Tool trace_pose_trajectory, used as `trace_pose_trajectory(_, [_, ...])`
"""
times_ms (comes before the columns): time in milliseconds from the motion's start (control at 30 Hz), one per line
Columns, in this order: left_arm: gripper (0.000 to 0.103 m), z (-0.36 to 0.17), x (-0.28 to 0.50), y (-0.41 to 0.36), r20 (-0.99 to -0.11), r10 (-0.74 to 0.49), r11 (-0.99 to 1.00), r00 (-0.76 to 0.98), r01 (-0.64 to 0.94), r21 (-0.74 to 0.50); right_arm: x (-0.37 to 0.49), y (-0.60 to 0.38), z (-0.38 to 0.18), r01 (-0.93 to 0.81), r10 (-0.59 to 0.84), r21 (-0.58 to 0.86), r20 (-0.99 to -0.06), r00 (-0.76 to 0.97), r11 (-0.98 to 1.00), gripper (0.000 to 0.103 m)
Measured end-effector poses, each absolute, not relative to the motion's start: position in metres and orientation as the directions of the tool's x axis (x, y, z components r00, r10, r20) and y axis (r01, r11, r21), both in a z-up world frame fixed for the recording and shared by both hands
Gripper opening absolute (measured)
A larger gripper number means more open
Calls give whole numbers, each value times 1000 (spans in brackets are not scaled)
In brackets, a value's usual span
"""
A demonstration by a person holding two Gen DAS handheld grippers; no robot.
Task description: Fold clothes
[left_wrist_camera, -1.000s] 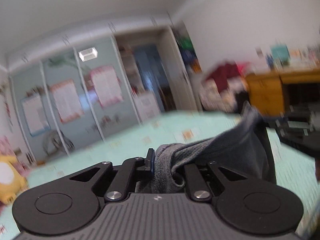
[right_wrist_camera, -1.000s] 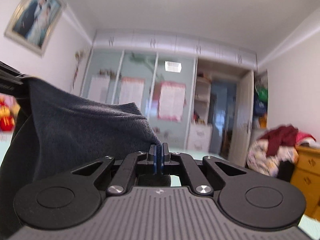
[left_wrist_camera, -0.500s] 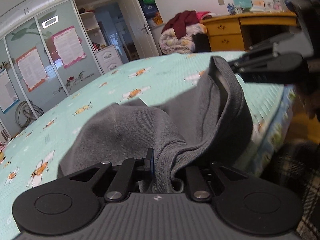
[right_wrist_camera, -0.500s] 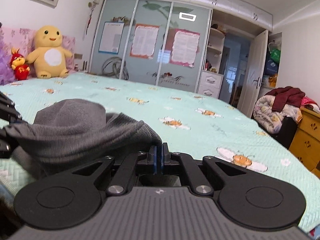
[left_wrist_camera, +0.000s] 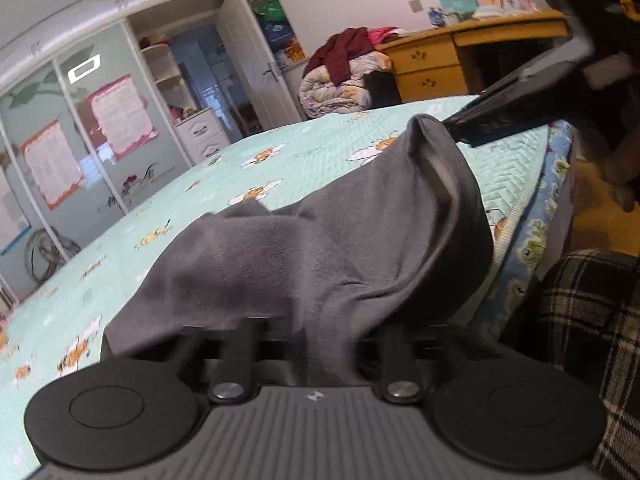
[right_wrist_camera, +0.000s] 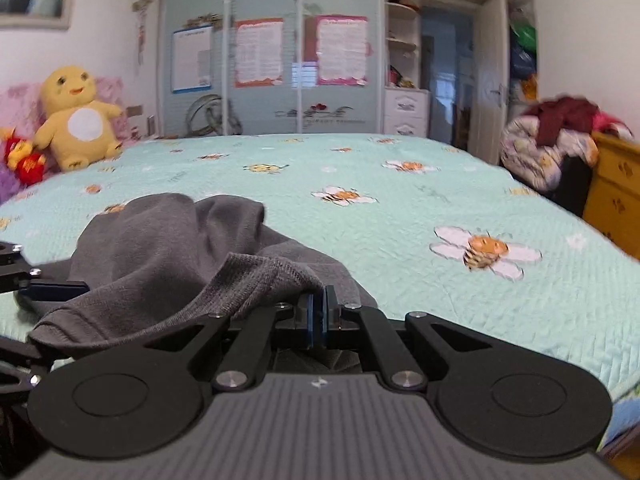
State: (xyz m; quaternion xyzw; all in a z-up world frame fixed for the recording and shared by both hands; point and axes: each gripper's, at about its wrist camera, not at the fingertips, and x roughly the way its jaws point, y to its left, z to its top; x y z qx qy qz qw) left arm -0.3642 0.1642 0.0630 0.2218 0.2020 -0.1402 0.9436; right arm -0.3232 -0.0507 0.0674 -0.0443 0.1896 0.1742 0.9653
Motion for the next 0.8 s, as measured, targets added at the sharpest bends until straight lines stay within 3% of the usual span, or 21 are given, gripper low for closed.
trace_pose_trajectory(233, [11, 89, -396, 234, -355, 22, 913, 935, 126, 387, -356, -6, 75, -604, 539, -58, -388, 748, 795, 2])
trace_pose_trajectory(400, [11, 77, -412, 271, -487, 141, 937, 862, 43, 348, -376, 24, 70, -726, 637, -72, -425, 643, 684, 2])
trace_pose_trajectory(600, [8, 68, -415, 260, -578, 77, 938, 812, 137, 318, -387, 32, 65, -751, 663, -67, -424, 617, 657, 2])
trace_pose_trajectory(800, [8, 62, -417, 241, -598, 18, 922, 802, 218, 320, -375, 9, 65, -697, 632, -8, -414, 655, 717, 2])
